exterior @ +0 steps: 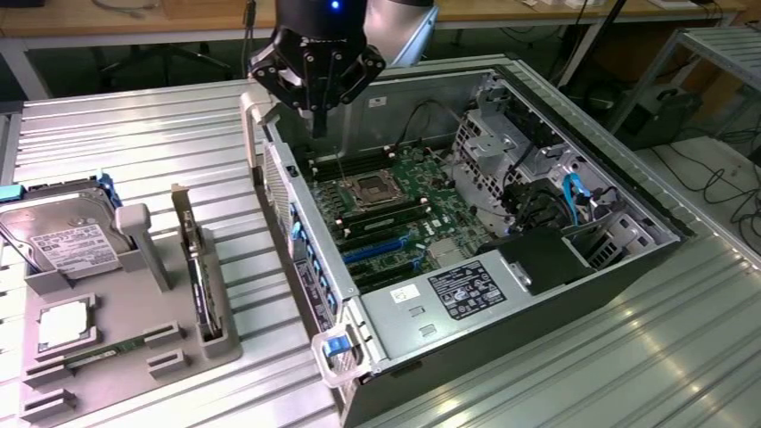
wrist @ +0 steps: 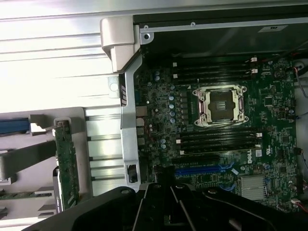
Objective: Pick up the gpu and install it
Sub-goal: 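Reach for the gpu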
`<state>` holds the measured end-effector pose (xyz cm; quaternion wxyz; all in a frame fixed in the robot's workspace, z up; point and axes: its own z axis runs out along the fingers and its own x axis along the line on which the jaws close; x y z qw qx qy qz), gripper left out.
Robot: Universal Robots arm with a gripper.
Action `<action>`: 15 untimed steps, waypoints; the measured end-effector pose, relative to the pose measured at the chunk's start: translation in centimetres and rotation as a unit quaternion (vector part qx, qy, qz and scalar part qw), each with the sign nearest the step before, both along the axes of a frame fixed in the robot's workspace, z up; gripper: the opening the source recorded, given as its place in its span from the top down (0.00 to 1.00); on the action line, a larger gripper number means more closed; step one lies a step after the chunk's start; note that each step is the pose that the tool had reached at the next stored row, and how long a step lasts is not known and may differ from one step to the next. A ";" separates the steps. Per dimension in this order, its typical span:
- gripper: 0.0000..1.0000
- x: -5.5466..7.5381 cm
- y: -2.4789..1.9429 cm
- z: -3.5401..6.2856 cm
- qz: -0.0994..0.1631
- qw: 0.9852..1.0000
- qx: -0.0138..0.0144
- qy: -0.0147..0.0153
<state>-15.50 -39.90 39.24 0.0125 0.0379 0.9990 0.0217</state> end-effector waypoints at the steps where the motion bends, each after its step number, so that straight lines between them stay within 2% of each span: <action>1: 0.89 0.0 0.00 0.00 0.000 1.000 0.000 0.000; 15: 0.89 -0.6 0.00 -0.03 0.000 1.000 0.000 0.000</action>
